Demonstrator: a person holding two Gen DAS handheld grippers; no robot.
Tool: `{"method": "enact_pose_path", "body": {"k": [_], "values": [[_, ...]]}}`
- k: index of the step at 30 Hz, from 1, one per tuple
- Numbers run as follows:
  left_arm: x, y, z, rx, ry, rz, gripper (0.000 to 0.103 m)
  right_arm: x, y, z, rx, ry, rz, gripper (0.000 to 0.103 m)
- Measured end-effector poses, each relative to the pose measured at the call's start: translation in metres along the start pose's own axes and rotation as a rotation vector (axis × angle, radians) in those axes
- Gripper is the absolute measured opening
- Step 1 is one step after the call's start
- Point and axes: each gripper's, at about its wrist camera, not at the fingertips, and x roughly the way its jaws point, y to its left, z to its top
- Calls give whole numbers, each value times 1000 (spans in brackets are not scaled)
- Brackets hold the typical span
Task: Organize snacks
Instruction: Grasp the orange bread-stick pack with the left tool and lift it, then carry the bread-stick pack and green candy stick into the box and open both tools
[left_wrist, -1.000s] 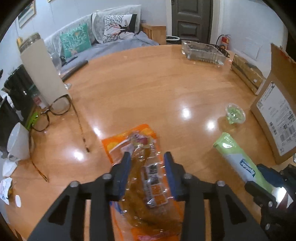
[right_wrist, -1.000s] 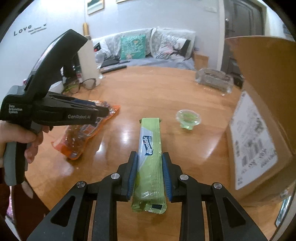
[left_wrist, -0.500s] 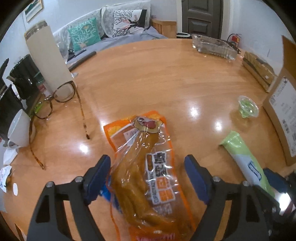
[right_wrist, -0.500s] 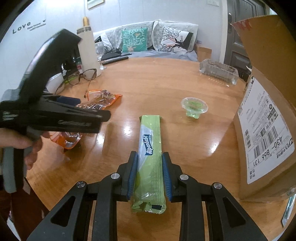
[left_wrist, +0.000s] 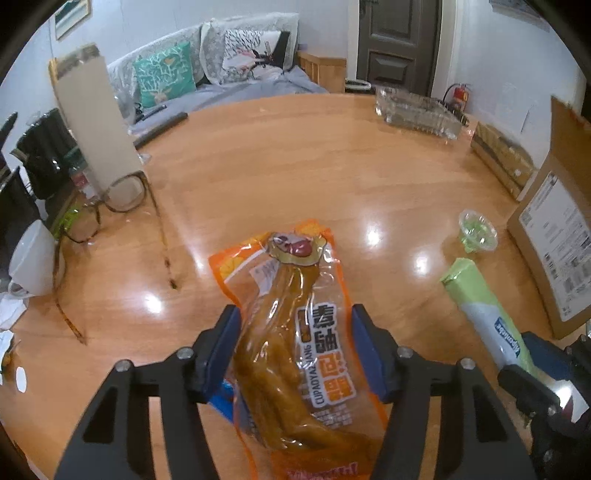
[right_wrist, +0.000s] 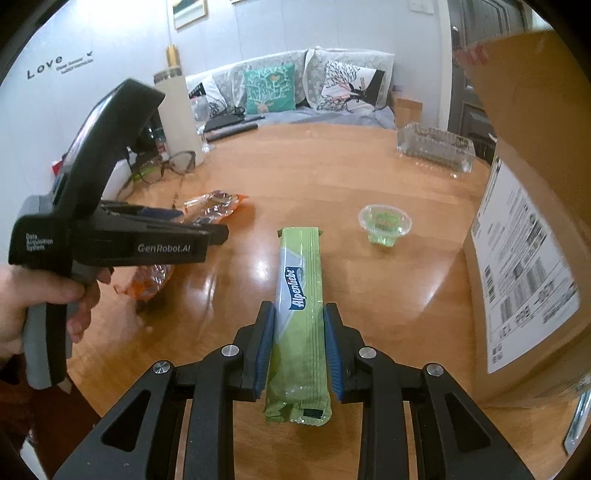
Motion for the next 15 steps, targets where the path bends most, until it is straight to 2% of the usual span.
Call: {"method": "enact_pose_path", "body": {"k": [7,10,15], "values": [[-43,16,13,5,-85,-9,53,-35,19,27,-55,-74,75,22],[-49,22,15,1,-102,-9,51,-48,27,40,-98,-112,52,22],[-62,25,18,6,-128,-35,49,-60,26,53,-92,-136,59,22]]}}
